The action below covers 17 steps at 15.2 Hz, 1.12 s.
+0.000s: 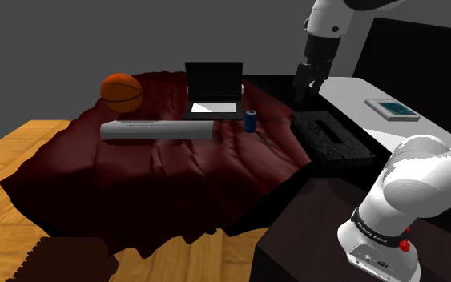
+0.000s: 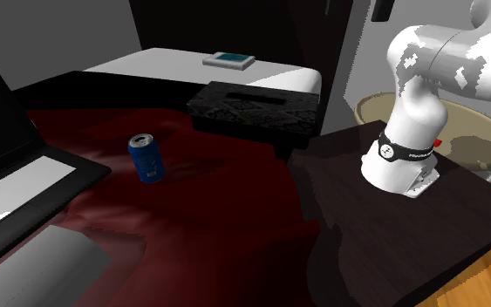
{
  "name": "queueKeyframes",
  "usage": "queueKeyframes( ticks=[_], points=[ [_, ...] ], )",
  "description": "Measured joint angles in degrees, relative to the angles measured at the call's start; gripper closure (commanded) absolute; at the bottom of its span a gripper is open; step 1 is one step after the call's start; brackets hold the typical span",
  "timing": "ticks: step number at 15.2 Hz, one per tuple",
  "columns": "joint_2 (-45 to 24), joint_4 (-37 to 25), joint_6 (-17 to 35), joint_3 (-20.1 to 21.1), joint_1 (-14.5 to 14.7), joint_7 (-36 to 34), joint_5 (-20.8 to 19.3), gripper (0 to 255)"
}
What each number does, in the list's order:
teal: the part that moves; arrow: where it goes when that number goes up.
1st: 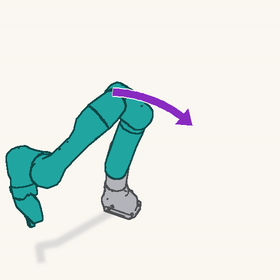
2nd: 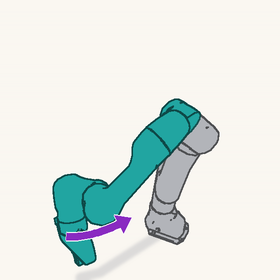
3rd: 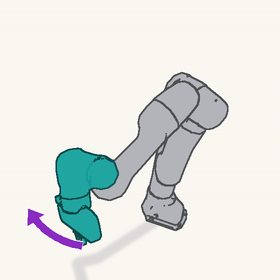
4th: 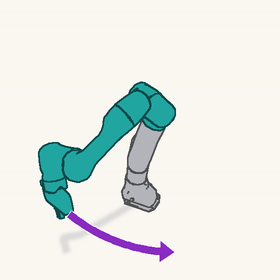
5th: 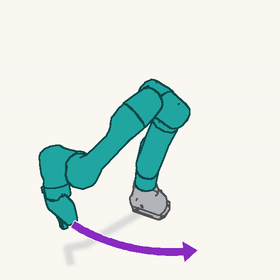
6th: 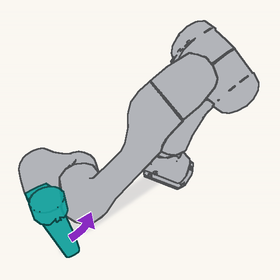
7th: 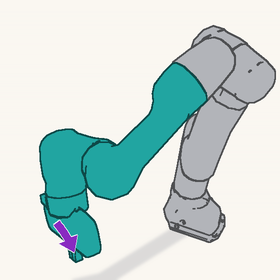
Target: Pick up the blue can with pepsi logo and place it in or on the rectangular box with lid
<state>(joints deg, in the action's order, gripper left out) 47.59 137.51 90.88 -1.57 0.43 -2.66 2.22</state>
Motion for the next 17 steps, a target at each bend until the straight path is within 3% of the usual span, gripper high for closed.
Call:
queueKeyframes(
  ticks=[4, 17],
  points=[
    [-3.56, -0.31, 2.67, -1.7, -0.29, 2.04, -0.83, 0],
    [-30.74, -10.18, 16.42, -10.78, -0.82, 14.67, -1.18, 0]
  ],
)
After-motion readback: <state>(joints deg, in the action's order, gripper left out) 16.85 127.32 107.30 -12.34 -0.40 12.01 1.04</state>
